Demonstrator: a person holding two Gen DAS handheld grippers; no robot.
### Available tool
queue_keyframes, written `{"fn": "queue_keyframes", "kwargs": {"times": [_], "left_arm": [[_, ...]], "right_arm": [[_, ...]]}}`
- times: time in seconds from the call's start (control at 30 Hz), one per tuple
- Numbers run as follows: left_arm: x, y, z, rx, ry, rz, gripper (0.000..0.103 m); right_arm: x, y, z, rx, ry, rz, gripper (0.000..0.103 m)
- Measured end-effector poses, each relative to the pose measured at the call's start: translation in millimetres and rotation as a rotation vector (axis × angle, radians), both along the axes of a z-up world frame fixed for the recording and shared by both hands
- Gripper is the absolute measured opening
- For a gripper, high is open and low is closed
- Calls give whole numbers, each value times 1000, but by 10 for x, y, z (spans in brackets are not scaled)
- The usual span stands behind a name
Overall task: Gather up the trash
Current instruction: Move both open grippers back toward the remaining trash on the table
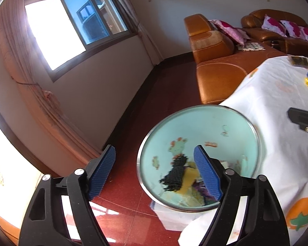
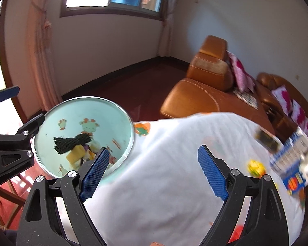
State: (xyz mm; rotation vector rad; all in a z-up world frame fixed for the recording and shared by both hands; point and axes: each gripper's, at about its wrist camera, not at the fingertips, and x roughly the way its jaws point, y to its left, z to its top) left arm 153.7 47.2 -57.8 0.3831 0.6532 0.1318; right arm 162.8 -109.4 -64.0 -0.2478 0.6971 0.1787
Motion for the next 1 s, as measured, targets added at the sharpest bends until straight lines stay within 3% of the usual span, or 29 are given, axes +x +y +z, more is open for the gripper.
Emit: {"fn": "queue_keyframes", "kwargs": {"times": [0.17,0.3,0.47,0.6,0.67,0.73,0.83,1.0], "left_arm": [[-112,-215,-52,-74,34,-71,82],[-220,-439,-103,-58,34,-130,83],[-305,-616,-153,-54,41,-182,83],[-381,-708,-165,-46,41,-207,84],[-413,-733,-173,-56,45,-219,84],[-425,-791,-174,-67,52,-225,84],[-435,-857,-189,-74,60,-239,84],[-416,-1091,-153,-78,69,-293,84]], "right_arm": [[-337,-508,59,12,4,-113,86],[-699,-986,32,43,16,-214,86],[-1009,-1497,-248,100,92,-328,85],[-1037,-1636,-411,144,134,-345,73],[-993,-1628,-473,167,159,-330,60],[-967,-1598,-529,187,191,-304,26],[-1004,-1623,-536,211,189,-296,15],[-1194,-1983,-336,267,91,-382,14]]}}
